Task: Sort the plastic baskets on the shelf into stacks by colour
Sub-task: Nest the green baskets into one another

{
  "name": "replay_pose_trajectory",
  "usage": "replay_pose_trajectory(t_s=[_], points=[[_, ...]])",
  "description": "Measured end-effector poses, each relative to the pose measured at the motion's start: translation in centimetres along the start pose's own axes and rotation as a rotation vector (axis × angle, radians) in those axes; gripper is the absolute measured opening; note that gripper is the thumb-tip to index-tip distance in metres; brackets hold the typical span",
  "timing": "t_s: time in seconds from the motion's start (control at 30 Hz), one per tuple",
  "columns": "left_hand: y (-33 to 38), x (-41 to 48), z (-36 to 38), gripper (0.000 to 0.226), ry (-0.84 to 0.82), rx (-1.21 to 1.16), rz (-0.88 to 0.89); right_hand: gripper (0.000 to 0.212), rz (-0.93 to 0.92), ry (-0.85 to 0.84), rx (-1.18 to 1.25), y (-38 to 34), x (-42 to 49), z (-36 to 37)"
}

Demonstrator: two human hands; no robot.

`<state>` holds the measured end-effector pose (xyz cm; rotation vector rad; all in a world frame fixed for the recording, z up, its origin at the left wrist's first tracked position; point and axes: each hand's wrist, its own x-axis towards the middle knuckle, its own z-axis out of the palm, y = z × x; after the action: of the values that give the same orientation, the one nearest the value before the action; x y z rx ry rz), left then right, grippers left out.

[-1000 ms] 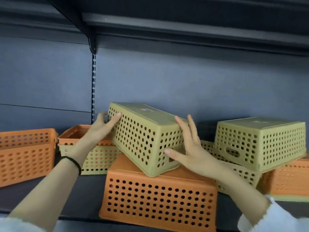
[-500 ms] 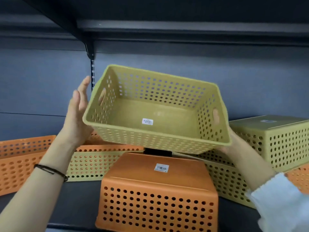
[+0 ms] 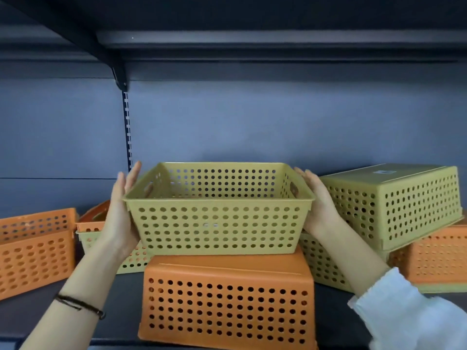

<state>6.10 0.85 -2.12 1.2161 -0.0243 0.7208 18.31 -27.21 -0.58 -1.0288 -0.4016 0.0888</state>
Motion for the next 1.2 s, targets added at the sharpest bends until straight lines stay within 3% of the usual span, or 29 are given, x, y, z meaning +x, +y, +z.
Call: replay_pose_trajectory(t_s=[0.07, 0.13, 0.23, 0.3, 0.37, 0.43, 0.5, 0.63, 0.77, 0.9, 1.03, 1.2], points=[[0.1, -0.3, -0.3, 0.050, 0.027, 0.036, 0.097, 0.023, -0.105, 0.002, -0.152, -0.9, -1.1, -0.5], [0.5, -0.5, -0.7, 0.051, 0.005, 0.174, 0.225, 0.022, -0.287, 0.019, -0.407, -1.8, -2.2, -1.7], [0.5, -0.3, -1.4, 0.060, -0.088, 0.345, 0.333, 0.024, -0.724, 0.057, -0.877, -3.5, -4.7, -4.1], [0.5, -0.1, -1.6, 0.063, -0.088, 0.355, 0.341, 0.026, -0.997, 0.173, -1.270, -4.6, -5.3, -6.5], [0.3, -0.4, -1.4, 0.054, -0.079, 0.376, 0.374, 0.041, -1.003, 0.340, -1.544, -4.8, -4.8, -9.2], [-0.2, -0.8, -1.0, 0.039, -0.063, 0.421, 0.425, 0.063, -0.852, 0.459, -1.651, -4.3, -4.4, -11.2], [-0.4, -1.1, -0.3, 0.041, -0.059, 0.458, 0.430, 0.086, -0.709, 0.509, -1.702, -3.5, -4.3, -12.3], [-0.8, -1.1, 0.6, 0.035, -0.044, 0.501, 0.406, 0.108, -0.614, 0.515, -1.684, -2.6, -3.6, -13.0], [-1.1, -1.2, 0.9, 0.024, -0.028, 0.551, 0.417, 0.098, -0.616, 0.524, -1.586, -2.4, -3.2, -13.1], [-0.8, -1.8, 1.2, 0.029, -0.042, 0.551, 0.422, 0.086, -0.674, 0.532, -1.453, -2.6, -3.1, -13.3], [-0.2, -2.0, 1.7, 0.035, -0.064, 0.524, 0.399, 0.090, -0.891, 0.575, -1.118, -4.4, -3.0, -12.1], [0.1, -1.6, 1.6, 0.044, -0.073, 0.546, 0.362, 0.094, -1.007, 0.525, -0.707, -8.2, -1.7, -8.2]])
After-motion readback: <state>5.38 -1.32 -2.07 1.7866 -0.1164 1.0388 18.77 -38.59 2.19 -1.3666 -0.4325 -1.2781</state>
